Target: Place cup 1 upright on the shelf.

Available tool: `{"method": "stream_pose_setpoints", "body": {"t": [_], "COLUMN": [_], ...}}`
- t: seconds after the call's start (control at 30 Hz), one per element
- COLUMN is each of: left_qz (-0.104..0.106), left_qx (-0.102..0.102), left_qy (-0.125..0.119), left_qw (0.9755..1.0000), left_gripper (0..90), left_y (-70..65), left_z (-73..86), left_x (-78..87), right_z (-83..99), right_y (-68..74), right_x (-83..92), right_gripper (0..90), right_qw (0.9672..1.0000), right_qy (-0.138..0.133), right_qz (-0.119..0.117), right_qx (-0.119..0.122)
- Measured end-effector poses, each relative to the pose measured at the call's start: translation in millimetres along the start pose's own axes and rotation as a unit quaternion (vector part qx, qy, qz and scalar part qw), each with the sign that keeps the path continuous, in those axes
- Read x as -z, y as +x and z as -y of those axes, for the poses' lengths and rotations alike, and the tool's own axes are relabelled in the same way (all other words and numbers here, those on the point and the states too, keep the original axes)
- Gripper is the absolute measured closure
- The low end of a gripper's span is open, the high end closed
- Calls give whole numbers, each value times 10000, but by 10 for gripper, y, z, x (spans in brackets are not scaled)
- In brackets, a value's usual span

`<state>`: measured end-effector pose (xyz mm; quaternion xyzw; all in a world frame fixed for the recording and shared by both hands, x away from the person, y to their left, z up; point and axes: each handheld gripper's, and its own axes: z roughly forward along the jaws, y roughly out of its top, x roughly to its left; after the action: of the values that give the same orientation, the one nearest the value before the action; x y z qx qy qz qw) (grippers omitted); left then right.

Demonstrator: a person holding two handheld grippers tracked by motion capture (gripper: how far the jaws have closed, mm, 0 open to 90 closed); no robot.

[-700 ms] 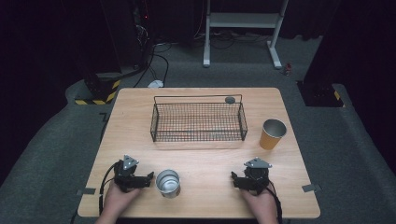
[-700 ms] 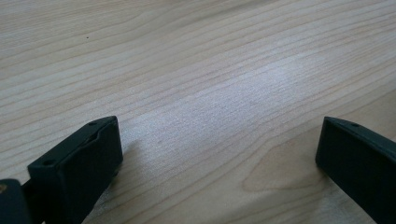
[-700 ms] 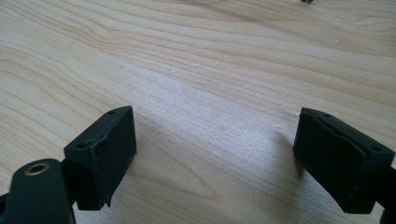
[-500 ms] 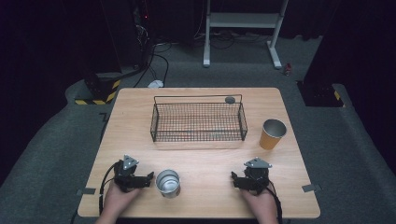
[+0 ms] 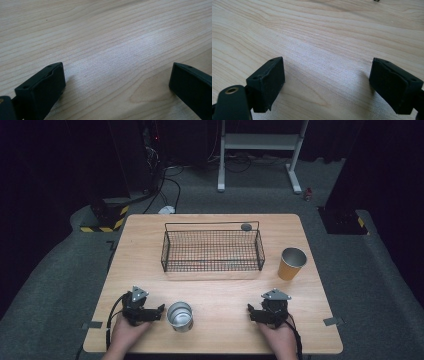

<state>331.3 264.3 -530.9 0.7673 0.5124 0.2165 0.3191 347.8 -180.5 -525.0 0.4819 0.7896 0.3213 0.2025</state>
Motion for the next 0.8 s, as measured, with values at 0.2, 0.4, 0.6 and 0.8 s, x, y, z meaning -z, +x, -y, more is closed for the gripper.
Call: {"method": "stream_pose_setpoints", "body": {"t": [0.2, 0.4, 0.6, 0.8], "left_qz": [-7, -3, -18, -18], "left_qx": [-3, -4, 9, 17], "left_qy": [0, 7, 11, 14], "left_qw": [10000, 10000, 10000, 10000], "left_gripper": [9, 9, 7, 2], "left_y": [-1, 0, -3, -1], "left_z": [0, -1, -1, -1], "left_x": [0, 1, 1, -1], "right_z": [0, -2, -2, -10], "right_y": [-3, -11, -12, 9], "right_x": [0, 2, 33, 85], "right_gripper": [130, 116, 112, 106], "right_qw": [10000, 10000, 10000, 9997], "right_qy": [0, 4, -65, -244], "right_qz": [-11, -9, -4, 1], "right_qx": [19, 28, -20, 47]}}
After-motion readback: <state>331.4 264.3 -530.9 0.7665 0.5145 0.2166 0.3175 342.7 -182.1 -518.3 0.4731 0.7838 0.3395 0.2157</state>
